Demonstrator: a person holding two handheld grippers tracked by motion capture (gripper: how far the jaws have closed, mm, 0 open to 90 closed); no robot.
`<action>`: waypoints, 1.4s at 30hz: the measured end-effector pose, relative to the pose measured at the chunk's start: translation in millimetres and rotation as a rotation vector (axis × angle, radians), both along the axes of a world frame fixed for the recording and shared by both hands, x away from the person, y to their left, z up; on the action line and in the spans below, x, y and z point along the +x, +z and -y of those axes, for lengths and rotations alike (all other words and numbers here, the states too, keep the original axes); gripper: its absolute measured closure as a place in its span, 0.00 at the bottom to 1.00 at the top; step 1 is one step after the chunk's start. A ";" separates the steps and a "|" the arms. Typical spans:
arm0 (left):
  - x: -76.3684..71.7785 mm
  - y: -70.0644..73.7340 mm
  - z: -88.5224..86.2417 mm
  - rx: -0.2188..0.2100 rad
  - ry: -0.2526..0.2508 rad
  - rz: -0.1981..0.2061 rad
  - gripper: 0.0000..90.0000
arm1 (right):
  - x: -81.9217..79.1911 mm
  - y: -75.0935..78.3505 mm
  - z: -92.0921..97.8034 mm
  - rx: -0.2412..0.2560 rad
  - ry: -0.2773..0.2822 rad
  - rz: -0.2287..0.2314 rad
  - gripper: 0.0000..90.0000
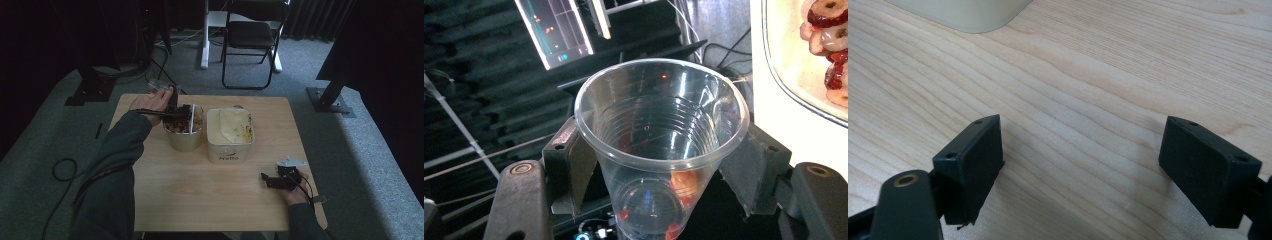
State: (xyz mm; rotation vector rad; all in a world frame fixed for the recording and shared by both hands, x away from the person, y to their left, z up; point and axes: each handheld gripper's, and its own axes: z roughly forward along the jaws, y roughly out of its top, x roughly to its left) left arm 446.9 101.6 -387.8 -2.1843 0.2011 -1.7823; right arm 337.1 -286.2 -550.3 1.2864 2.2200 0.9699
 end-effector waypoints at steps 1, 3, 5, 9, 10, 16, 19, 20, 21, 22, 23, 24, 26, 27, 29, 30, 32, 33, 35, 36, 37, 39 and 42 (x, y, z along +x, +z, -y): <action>0.7 -0.2 0.1 0.003 0.010 0.000 0.39 | 0.0 0.0 0.0 0.000 0.000 0.000 0.19; 0.5 -0.1 0.4 0.001 0.004 -0.007 0.39 | 0.0 0.0 0.0 0.000 0.000 0.000 0.19; 0.4 -0.8 0.9 0.022 0.000 -0.004 0.39 | 0.0 0.0 0.0 0.000 0.000 0.000 0.19; -0.8 -2.3 1.5 0.028 0.000 -0.008 0.39 | 0.0 0.0 0.0 0.000 0.000 0.000 0.19; -0.8 -2.1 1.7 0.023 0.001 -0.008 0.39 | 0.0 0.0 0.0 0.000 0.000 -0.001 0.19; -0.7 -2.9 2.4 0.039 0.006 -0.002 0.39 | 0.0 0.0 0.0 0.000 0.000 0.000 0.19; -2.9 -4.1 4.1 0.041 -0.006 -0.003 0.39 | 0.0 0.0 0.0 0.000 0.000 0.000 0.19; -3.2 -3.5 4.8 0.022 -0.011 -0.012 0.39 | 0.0 0.0 0.0 0.000 0.000 0.000 0.19; -0.7 -3.3 4.5 0.021 0.011 -0.009 0.39 | -0.1 0.0 -0.1 0.000 0.000 -0.001 0.19; -2.2 -3.7 6.0 0.043 -0.008 -0.003 0.39 | 0.0 0.0 0.0 0.000 0.000 0.000 0.19; -1.8 -3.3 6.2 0.011 -0.008 -0.020 0.39 | -0.1 0.0 -0.1 0.000 0.000 -0.001 0.20; 0.2 -4.4 6.1 0.041 0.014 -0.003 0.39 | 0.0 0.0 0.0 0.000 0.000 0.000 0.19; -1.7 -4.2 7.9 0.022 -0.006 -0.017 0.39 | -0.1 0.0 -0.1 0.000 0.000 -0.001 0.19; -0.3 -5.6 8.2 0.045 0.006 -0.005 0.39 | -0.1 0.0 -0.1 0.000 0.000 -0.001 0.19; -2.0 -4.3 10.7 0.030 -0.008 -0.013 0.40 | -0.1 0.0 -0.1 0.000 0.000 -0.001 0.19; -1.5 -5.2 11.8 0.060 -0.004 0.001 0.39 | 0.0 0.0 0.0 0.000 0.000 0.000 0.19; -0.3 -4.1 12.4 0.044 0.005 -0.009 0.39 | -0.1 0.0 -0.1 0.000 0.000 0.000 0.19; -0.8 -4.1 13.1 0.055 -0.003 -0.008 0.39 | -0.1 0.0 -0.1 0.000 0.000 -0.001 0.19; -1.8 -3.4 15.3 0.048 -0.010 -0.003 0.39 | 0.0 0.0 0.0 0.000 0.000 0.000 0.20; -3.9 -3.3 17.0 0.044 -0.030 -0.008 0.39 | 0.0 0.0 0.0 0.000 0.000 0.000 0.19; -2.3 -3.2 17.5 0.036 -0.014 -0.010 0.39 | -0.1 0.0 -0.1 0.000 0.000 -0.001 0.20; -4.1 -2.7 20.2 0.034 -0.033 -0.014 0.40 | -0.1 0.0 -0.1 0.000 0.000 0.000 0.20; -3.8 -3.1 21.2 0.040 -0.030 -0.019 0.40 | -0.2 0.0 -0.2 0.001 0.000 0.000 0.20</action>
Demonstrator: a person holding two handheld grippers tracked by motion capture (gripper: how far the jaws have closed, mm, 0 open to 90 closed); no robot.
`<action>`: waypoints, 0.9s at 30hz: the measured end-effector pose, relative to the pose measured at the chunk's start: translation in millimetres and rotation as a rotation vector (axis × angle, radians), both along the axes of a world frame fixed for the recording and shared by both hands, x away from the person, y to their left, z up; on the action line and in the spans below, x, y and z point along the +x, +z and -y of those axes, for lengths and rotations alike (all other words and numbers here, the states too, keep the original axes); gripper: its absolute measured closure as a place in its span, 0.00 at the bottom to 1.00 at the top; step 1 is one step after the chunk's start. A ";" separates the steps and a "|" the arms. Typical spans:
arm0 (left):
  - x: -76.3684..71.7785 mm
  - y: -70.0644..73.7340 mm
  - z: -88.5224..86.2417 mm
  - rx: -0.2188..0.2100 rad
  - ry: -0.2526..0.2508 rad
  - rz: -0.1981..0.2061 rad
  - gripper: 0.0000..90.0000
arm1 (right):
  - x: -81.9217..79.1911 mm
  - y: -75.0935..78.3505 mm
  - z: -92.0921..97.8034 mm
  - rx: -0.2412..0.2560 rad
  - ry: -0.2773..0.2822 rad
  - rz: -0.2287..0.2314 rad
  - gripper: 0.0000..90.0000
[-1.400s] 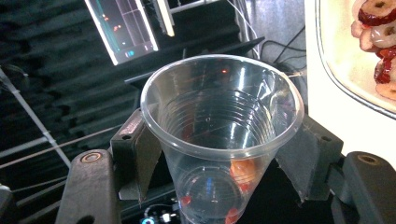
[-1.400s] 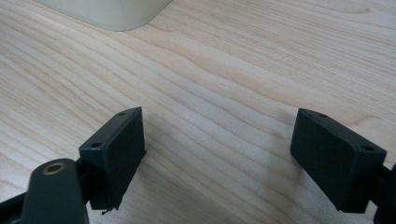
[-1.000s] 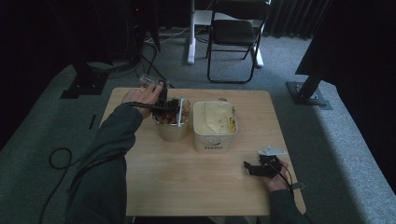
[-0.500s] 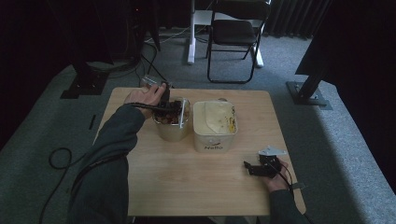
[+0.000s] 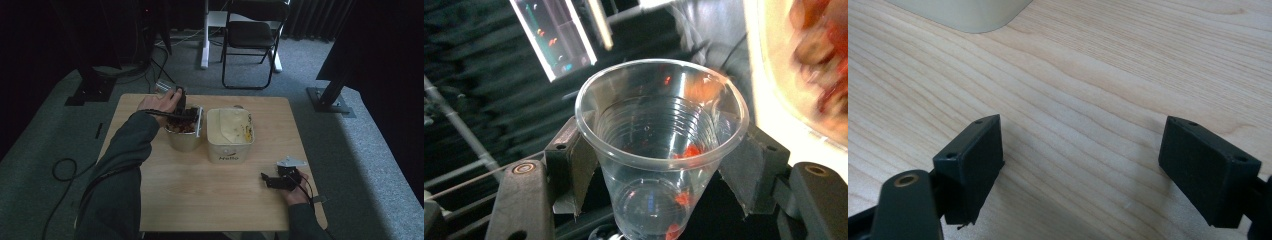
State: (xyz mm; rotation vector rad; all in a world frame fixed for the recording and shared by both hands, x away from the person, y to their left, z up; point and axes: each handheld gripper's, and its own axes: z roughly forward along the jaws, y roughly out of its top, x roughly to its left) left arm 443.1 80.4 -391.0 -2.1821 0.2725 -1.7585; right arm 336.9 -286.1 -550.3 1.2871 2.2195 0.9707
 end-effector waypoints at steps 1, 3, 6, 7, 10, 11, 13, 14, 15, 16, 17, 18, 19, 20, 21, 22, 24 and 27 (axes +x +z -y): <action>1.8 -2.2 -0.9 0.026 0.014 0.021 0.40 | 0.0 0.0 0.0 -0.001 0.000 0.000 0.20; 1.6 -2.1 -0.7 0.005 0.014 0.002 0.40 | 0.0 0.0 0.0 0.000 0.000 0.000 0.20; 1.6 -3.5 -0.7 0.005 0.014 0.001 0.40 | 0.0 0.0 0.0 0.000 0.001 0.000 0.20; 4.4 -5.1 -2.0 0.029 0.038 0.008 0.40 | 0.0 0.0 0.0 0.000 0.000 0.000 0.20; 3.1 -4.9 -1.0 0.031 0.024 0.013 0.40 | 0.0 0.0 0.0 0.000 0.000 0.000 0.20; -0.2 -3.9 1.2 0.016 -0.007 0.005 0.40 | 0.0 0.0 0.0 0.000 0.000 0.000 0.20; 1.2 -5.4 3.0 0.026 0.010 0.014 0.40 | 0.0 0.0 0.0 0.000 0.001 0.000 0.20; -0.5 -4.8 4.8 0.013 -0.012 0.007 0.40 | 0.0 0.0 0.0 0.000 0.000 0.000 0.20; 1.6 -5.2 5.4 0.013 0.012 0.008 0.40 | 0.0 0.0 0.0 0.000 0.000 0.000 0.20; 1.1 -6.2 6.4 0.033 0.003 0.015 0.40 | 0.0 0.0 0.0 0.000 0.000 0.000 0.20; -0.1 -5.5 7.5 0.012 -0.010 0.004 0.40 | 0.0 0.0 0.0 0.000 0.000 0.000 0.20; 1.9 -5.9 7.8 0.025 0.012 0.014 0.40 | 0.0 0.0 0.0 0.000 0.000 0.000 0.20; 0.1 -5.4 8.5 0.024 -0.007 0.011 0.40 | 0.0 0.0 0.0 0.000 0.000 0.000 0.20; 1.0 -4.4 8.7 0.011 0.003 0.007 0.40 | 0.0 0.0 0.0 0.000 0.000 0.000 0.20; 1.6 -5.1 8.4 0.026 0.008 0.017 0.40 | 0.0 0.0 0.0 0.000 0.000 0.000 0.20; -0.1 -4.2 8.9 0.021 -0.008 0.010 0.40 | 0.0 0.0 0.0 0.000 0.000 0.000 0.20; 5.0 -4.7 6.4 0.032 0.038 0.015 0.40 | 0.0 0.0 0.0 0.000 0.000 0.000 0.20; 3.2 -6.1 4.9 0.035 0.035 0.016 0.40 | 0.0 0.0 0.0 0.000 0.000 0.000 0.20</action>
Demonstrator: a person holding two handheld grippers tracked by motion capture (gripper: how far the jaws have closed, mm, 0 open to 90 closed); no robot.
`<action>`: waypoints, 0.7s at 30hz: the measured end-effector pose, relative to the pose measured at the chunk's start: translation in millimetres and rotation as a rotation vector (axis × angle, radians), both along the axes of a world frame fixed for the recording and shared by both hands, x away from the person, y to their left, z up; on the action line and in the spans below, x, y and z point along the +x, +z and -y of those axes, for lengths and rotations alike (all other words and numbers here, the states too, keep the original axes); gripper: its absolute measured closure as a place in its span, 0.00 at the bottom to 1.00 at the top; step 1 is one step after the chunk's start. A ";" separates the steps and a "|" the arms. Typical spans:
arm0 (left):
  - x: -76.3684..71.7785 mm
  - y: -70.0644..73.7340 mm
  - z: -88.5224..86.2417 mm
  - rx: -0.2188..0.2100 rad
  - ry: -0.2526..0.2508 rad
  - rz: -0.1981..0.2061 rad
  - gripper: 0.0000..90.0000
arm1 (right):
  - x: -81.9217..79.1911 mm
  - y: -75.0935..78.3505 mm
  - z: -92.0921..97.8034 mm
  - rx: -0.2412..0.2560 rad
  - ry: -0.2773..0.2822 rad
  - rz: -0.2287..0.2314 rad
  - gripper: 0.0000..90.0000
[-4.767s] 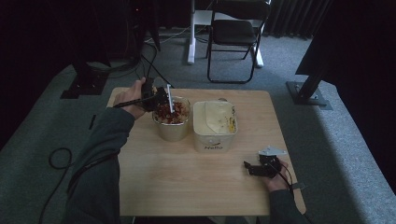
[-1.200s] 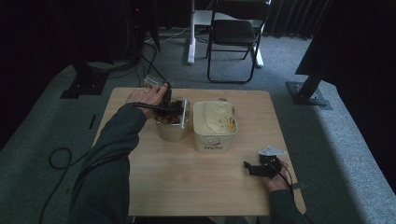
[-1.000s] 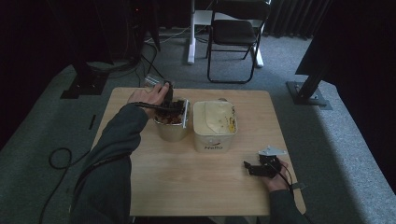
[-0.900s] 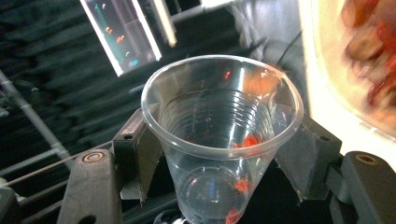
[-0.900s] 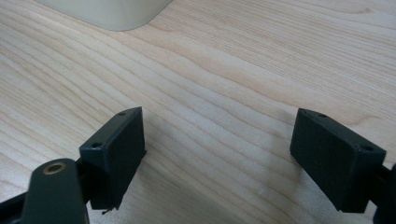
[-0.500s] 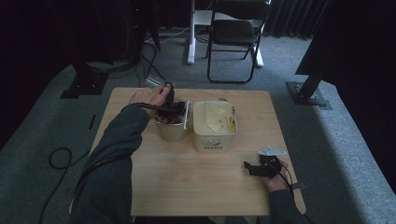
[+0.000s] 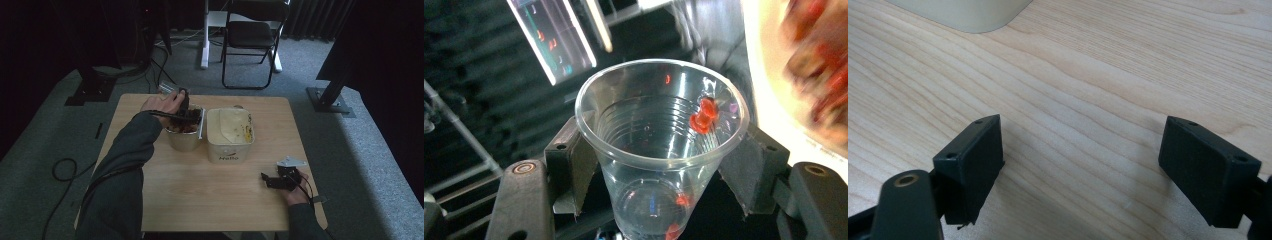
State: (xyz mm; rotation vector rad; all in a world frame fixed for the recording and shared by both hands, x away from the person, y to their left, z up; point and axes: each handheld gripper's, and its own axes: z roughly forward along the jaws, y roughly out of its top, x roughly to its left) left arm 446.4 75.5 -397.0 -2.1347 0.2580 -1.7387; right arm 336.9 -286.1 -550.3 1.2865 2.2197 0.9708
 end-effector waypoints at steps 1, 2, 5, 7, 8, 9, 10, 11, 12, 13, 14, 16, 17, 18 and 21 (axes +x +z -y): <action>-2.6 -0.7 0.2 -0.009 -0.026 -0.013 0.40 | 0.0 0.0 0.0 0.000 0.000 0.000 0.20; -1.7 -1.6 0.0 -0.012 -0.013 -0.014 0.40 | 0.0 0.0 0.0 0.000 0.000 0.000 0.20; 0.2 -2.1 -0.4 -0.026 0.002 -0.013 0.40 | 0.0 0.0 0.0 0.000 0.000 0.000 0.20; -2.2 -1.2 0.0 -0.046 -0.023 -0.023 0.40 | 0.0 0.0 0.0 0.000 0.000 0.000 0.20; 1.4 -1.8 -1.0 -0.021 0.007 -0.009 0.40 | 0.0 0.0 0.0 0.000 0.000 0.000 0.20; -2.0 -2.0 -0.3 -0.020 -0.027 -0.012 0.40 | 0.0 0.0 0.0 0.000 0.000 0.000 0.20; -1.5 -0.4 0.3 -0.042 -0.016 -0.025 0.41 | 0.0 0.0 0.0 0.000 0.000 0.000 0.20; 1.4 -1.9 -0.3 -0.018 0.008 -0.012 0.40 | 0.0 0.0 0.0 0.000 0.000 0.000 0.20; -2.7 -1.9 1.3 -0.024 -0.030 -0.020 0.40 | 0.0 0.0 0.0 0.000 0.000 0.000 0.20; -0.5 -1.4 1.6 -0.047 -0.004 -0.031 0.41 | 0.0 0.0 0.0 0.000 0.000 0.000 0.20; 0.6 -3.1 1.8 -0.017 0.006 -0.017 0.40 | 0.0 0.0 0.0 0.000 0.000 0.000 0.20; 1.0 -0.4 3.6 -0.047 0.012 -0.026 0.41 | 0.0 0.0 0.0 0.000 0.001 0.000 0.20; 1.2 -1.4 4.2 -0.029 0.009 -0.024 0.40 | 0.0 0.0 0.0 0.000 0.000 0.000 0.20; -2.4 0.9 6.5 -0.064 -0.030 -0.038 0.40 | 0.0 0.0 0.0 0.000 0.000 0.000 0.20; -2.2 0.0 8.9 -0.055 -0.028 -0.035 0.40 | 0.0 0.0 0.0 0.000 0.000 0.000 0.20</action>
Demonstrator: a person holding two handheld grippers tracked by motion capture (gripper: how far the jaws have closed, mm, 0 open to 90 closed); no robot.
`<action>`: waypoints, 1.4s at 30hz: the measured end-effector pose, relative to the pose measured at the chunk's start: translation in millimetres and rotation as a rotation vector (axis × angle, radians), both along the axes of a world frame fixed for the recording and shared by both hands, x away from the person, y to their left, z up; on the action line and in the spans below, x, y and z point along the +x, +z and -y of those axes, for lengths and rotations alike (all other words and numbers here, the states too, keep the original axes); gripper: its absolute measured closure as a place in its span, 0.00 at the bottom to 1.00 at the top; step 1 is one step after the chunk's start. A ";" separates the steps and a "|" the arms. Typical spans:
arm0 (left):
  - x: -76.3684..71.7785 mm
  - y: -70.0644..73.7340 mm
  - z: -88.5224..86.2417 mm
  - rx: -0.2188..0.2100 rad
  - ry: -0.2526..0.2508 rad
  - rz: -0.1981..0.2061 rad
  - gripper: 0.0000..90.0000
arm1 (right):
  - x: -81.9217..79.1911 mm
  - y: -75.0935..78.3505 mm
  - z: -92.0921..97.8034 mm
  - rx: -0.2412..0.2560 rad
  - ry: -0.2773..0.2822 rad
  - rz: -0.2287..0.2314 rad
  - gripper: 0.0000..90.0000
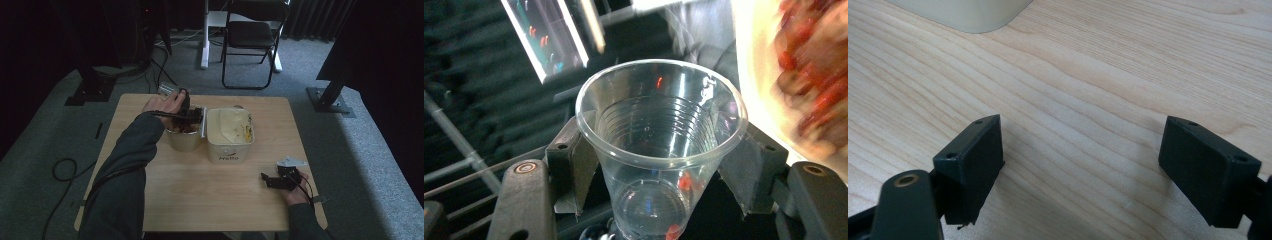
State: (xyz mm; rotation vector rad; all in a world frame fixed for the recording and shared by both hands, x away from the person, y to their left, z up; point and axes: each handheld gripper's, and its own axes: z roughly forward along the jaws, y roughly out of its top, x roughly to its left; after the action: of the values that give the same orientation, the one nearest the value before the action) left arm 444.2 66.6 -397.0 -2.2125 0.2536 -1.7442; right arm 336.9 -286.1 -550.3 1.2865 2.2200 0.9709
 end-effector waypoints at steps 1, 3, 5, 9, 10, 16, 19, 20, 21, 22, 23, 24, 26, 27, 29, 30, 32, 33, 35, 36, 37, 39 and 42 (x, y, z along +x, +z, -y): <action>3.7 -1.2 -0.3 0.008 0.037 0.010 0.40 | 0.0 0.0 0.0 0.000 0.000 0.000 0.20; 0.5 -1.5 1.4 0.000 0.005 0.001 0.40 | 0.0 0.0 0.0 0.000 0.000 0.000 0.20; -0.9 -1.1 2.7 0.000 -0.006 0.004 0.40 | 0.0 0.0 0.0 0.000 0.001 0.000 0.20; 2.6 4.2 1.4 -0.045 0.024 -0.005 0.40 | 0.0 0.0 0.0 0.000 0.001 0.000 0.20; 3.3 5.8 0.6 -0.079 0.031 -0.014 0.39 | 0.0 0.0 0.0 0.000 0.000 0.000 0.20; 3.5 14.0 -5.1 -0.268 0.044 -0.058 0.39 | 0.0 0.0 0.0 0.000 0.000 0.000 0.20; 4.2 19.1 -8.1 -0.351 0.053 -0.075 0.39 | 0.0 0.0 0.0 0.000 0.001 0.000 0.20; 4.7 21.3 -9.3 -0.389 0.055 -0.085 0.39 | 0.0 0.0 0.0 0.000 0.001 0.000 0.20; 5.0 24.1 -10.5 -0.427 0.057 -0.095 0.39 | 0.0 0.0 0.0 -0.001 0.001 0.000 0.20; 5.7 27.1 -12.0 -0.471 0.059 -0.104 0.39 | 0.0 0.0 0.1 -0.001 0.002 0.000 0.20; 6.5 30.9 -14.0 -0.516 0.062 -0.116 0.39 | 0.0 0.0 0.1 -0.001 0.002 0.000 0.20; 6.6 32.5 -15.1 -0.537 0.063 -0.118 0.38 | 0.0 0.0 0.1 -0.001 0.002 0.000 0.20; 7.3 36.3 -18.0 -0.582 0.071 -0.134 0.38 | 0.0 0.0 0.1 -0.001 0.002 -0.001 0.20; 7.6 37.5 -19.5 -0.608 0.068 -0.142 0.38 | 0.0 0.0 0.1 -0.001 0.002 -0.001 0.20; 7.8 41.2 -22.5 -0.661 0.077 -0.161 0.38 | 0.0 0.0 0.1 -0.001 0.002 0.000 0.20; 8.0 42.1 -23.6 -0.685 0.075 -0.165 0.38 | 0.0 0.0 0.1 -0.001 0.002 0.000 0.20; 8.0 46.0 -26.3 -0.739 0.076 -0.182 0.38 | 0.0 0.0 0.0 -0.001 0.001 0.000 0.20; 8.0 46.0 -26.3 -0.739 0.076 -0.182 0.38 | 0.0 0.0 0.0 -0.001 0.001 0.000 0.20; 8.7 49.8 -29.5 -0.812 0.078 -0.203 0.37 | 0.0 0.0 0.0 0.000 0.001 0.001 0.20; 8.6 50.9 -29.9 -0.837 0.074 -0.209 0.37 | 0.0 0.0 0.0 0.000 0.001 0.000 0.20; 8.3 52.5 -30.3 -0.858 0.070 -0.214 0.37 | 0.0 0.0 0.0 -0.001 0.001 0.000 0.20; 8.4 55.7 -30.6 -0.900 0.064 -0.225 0.37 | 0.0 0.0 0.0 -0.001 0.001 0.001 0.20; 9.1 59.4 -29.8 -0.972 0.052 -0.246 0.37 | 0.0 -0.1 0.1 -0.002 0.001 0.001 0.20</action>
State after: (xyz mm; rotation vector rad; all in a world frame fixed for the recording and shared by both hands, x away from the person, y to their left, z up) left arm 453.3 96.4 -337.6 -3.0244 -0.7608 -1.7628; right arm 337.0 -286.1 -550.3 1.2844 2.2204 0.9697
